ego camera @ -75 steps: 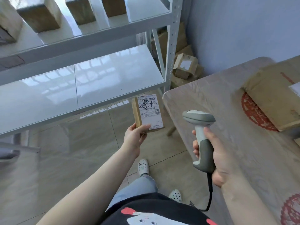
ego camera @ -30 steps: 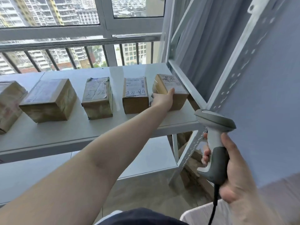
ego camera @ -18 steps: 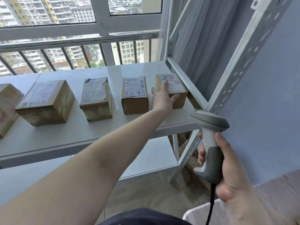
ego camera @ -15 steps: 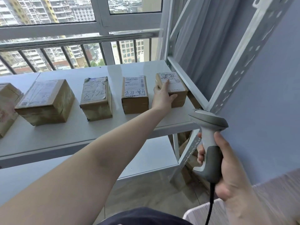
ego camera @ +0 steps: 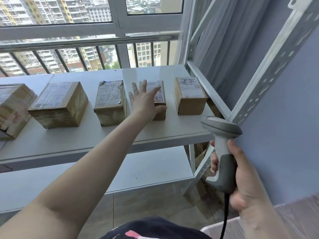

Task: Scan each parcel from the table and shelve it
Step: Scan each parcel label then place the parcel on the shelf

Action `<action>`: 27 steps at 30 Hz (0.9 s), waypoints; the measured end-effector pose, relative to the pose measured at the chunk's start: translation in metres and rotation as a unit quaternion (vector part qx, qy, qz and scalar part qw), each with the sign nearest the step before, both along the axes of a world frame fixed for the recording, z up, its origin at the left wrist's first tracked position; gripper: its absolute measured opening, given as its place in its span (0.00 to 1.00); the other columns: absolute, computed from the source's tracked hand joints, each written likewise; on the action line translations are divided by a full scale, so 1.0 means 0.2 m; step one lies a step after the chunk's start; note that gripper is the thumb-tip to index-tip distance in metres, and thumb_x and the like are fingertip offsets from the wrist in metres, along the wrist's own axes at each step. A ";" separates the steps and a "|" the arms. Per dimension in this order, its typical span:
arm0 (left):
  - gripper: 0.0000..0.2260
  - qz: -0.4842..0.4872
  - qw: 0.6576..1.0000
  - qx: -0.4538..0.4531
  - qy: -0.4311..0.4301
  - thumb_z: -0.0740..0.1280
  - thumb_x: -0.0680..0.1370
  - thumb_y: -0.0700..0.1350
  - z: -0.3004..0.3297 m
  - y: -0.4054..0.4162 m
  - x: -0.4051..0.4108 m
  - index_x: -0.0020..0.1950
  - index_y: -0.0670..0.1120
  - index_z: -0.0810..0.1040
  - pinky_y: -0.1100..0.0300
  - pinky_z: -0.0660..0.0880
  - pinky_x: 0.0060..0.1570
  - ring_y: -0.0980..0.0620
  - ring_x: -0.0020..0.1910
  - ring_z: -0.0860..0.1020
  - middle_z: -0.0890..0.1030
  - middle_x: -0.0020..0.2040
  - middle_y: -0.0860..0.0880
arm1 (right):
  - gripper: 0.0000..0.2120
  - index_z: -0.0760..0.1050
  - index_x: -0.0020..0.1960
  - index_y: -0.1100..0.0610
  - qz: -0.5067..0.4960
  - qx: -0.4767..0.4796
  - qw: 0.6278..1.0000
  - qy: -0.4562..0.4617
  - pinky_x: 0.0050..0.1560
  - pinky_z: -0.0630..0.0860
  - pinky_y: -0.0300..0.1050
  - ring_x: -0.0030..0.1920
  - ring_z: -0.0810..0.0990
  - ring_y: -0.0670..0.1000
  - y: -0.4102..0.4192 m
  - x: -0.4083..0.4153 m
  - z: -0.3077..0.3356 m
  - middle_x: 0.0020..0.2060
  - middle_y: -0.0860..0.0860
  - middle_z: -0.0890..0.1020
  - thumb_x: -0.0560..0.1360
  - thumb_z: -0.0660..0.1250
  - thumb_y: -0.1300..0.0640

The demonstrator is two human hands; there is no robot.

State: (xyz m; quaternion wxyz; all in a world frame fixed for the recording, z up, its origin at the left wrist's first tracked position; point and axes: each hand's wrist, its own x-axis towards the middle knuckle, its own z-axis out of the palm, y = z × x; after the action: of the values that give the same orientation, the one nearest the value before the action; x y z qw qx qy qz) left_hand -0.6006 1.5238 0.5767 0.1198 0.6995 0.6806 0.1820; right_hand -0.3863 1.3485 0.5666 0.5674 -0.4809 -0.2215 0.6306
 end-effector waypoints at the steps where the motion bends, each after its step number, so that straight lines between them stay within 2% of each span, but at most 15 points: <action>1: 0.32 -0.004 1.000 -0.021 -0.021 0.72 0.77 0.53 -0.01 0.00 -0.03 0.78 0.56 0.63 0.41 0.47 0.76 0.37 0.80 0.44 0.48 0.82 0.45 | 0.21 0.81 0.52 0.58 0.005 0.001 1.000 -0.001 0.32 0.72 0.37 0.29 0.71 0.47 0.01 -0.01 0.00 0.30 0.52 0.75 0.71 0.65 0.42; 4: 0.30 -0.008 0.998 -0.017 -0.055 0.72 0.77 0.49 -0.04 0.00 -0.04 0.78 0.56 0.65 0.45 0.54 0.77 0.40 0.80 0.52 0.50 0.82 0.45 | 0.22 0.81 0.55 0.59 0.023 0.002 1.000 -0.007 0.32 0.74 0.37 0.30 0.73 0.47 0.02 -0.03 -0.01 0.31 0.52 0.76 0.72 0.65 0.42; 10: 0.29 0.015 0.998 0.004 -0.067 0.70 0.79 0.48 -0.07 0.02 0.00 0.78 0.58 0.64 0.46 0.55 0.77 0.42 0.81 0.51 0.49 0.82 0.45 | 0.25 0.80 0.56 0.60 0.041 0.010 0.999 -0.030 0.33 0.73 0.38 0.30 0.74 0.47 0.04 -0.06 -0.02 0.31 0.52 0.77 0.71 0.65 0.42; 14: 0.34 -0.005 0.999 -0.003 -0.054 0.70 0.78 0.52 -0.04 -0.01 -0.03 0.81 0.57 0.57 0.45 0.48 0.78 0.40 0.81 0.44 0.45 0.82 0.44 | 0.25 0.80 0.56 0.60 0.052 0.007 0.998 -0.026 0.33 0.73 0.38 0.30 0.74 0.47 0.04 -0.06 -0.03 0.31 0.52 0.77 0.71 0.65 0.41; 17: 0.40 0.015 0.999 0.036 -0.012 0.71 0.76 0.58 -0.02 -0.04 -0.13 0.82 0.56 0.52 0.42 0.41 0.77 0.40 0.80 0.40 0.45 0.82 0.44 | 0.24 0.80 0.57 0.60 0.058 0.004 0.998 -0.022 0.33 0.74 0.38 0.30 0.74 0.47 0.04 -0.06 -0.03 0.32 0.53 0.77 0.71 0.65 0.41; 19: 0.42 0.049 0.998 0.045 0.003 0.72 0.73 0.61 -0.01 -0.06 -0.26 0.81 0.57 0.54 0.39 0.39 0.76 0.41 0.80 0.39 0.46 0.83 0.45 | 0.24 0.80 0.56 0.60 0.061 0.005 0.998 -0.016 0.32 0.74 0.38 0.30 0.74 0.47 0.05 -0.06 -0.03 0.32 0.53 0.77 0.72 0.65 0.42; 22: 0.40 0.096 0.995 0.003 0.006 0.74 0.72 0.60 -0.01 -0.09 -0.48 0.80 0.58 0.60 0.36 0.43 0.75 0.39 0.80 0.41 0.50 0.82 0.45 | 0.24 0.80 0.57 0.60 0.067 0.002 0.998 -0.012 0.32 0.74 0.37 0.31 0.74 0.47 0.05 -0.07 -0.04 0.32 0.53 0.77 0.72 0.65 0.42; 25: 0.36 0.088 0.996 -0.017 -0.028 0.75 0.73 0.56 -0.02 -0.11 -0.57 0.78 0.57 0.64 0.40 0.51 0.75 0.38 0.80 0.49 0.56 0.81 0.45 | 0.25 0.79 0.59 0.61 0.080 -0.002 0.997 -0.011 0.32 0.75 0.37 0.31 0.74 0.47 0.06 -0.10 -0.04 0.32 0.52 0.77 0.72 0.65 0.42; 27: 0.35 0.081 0.996 -0.008 -0.037 0.75 0.73 0.56 -0.04 -0.11 -0.58 0.78 0.57 0.65 0.44 0.52 0.75 0.40 0.80 0.51 0.57 0.81 0.46 | 0.26 0.79 0.59 0.62 0.085 0.002 0.996 -0.021 0.32 0.74 0.37 0.30 0.74 0.47 0.07 -0.13 -0.05 0.32 0.53 0.77 0.73 0.65 0.42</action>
State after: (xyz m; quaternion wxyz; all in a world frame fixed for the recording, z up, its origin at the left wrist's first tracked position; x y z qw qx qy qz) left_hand -0.7159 1.5016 0.5689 0.1356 0.6340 0.7313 0.2116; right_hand -0.4115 1.3619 0.5575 0.5081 -0.4727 -0.2741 0.6658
